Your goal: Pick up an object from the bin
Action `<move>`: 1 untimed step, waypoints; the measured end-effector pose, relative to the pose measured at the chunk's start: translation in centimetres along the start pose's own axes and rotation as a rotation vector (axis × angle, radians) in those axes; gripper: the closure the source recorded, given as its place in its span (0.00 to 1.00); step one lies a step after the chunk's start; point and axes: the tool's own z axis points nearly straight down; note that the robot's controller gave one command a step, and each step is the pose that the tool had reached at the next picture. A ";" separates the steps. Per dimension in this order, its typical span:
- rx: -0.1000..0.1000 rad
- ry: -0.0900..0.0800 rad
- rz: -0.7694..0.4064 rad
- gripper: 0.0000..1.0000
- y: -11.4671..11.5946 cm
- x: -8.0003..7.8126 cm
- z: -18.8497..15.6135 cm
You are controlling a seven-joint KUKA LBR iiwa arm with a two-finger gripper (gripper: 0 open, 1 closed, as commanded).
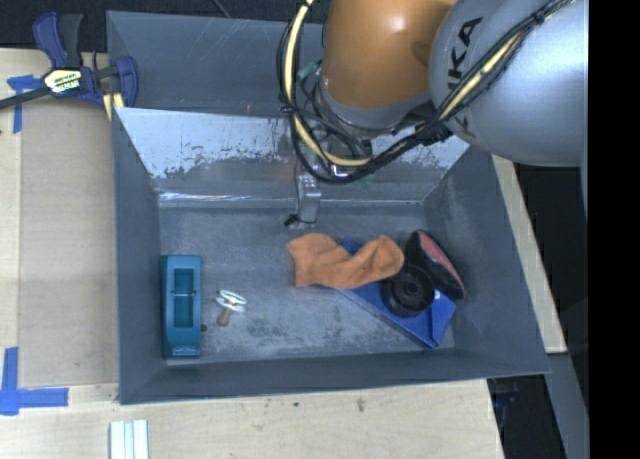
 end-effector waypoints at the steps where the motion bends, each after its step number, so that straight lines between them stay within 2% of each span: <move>1: -0.001 -0.005 0.023 0.00 -2.8 0.5 5.0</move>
Offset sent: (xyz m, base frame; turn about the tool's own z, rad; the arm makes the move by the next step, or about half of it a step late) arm -0.0227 -0.0647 -0.0890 -0.0574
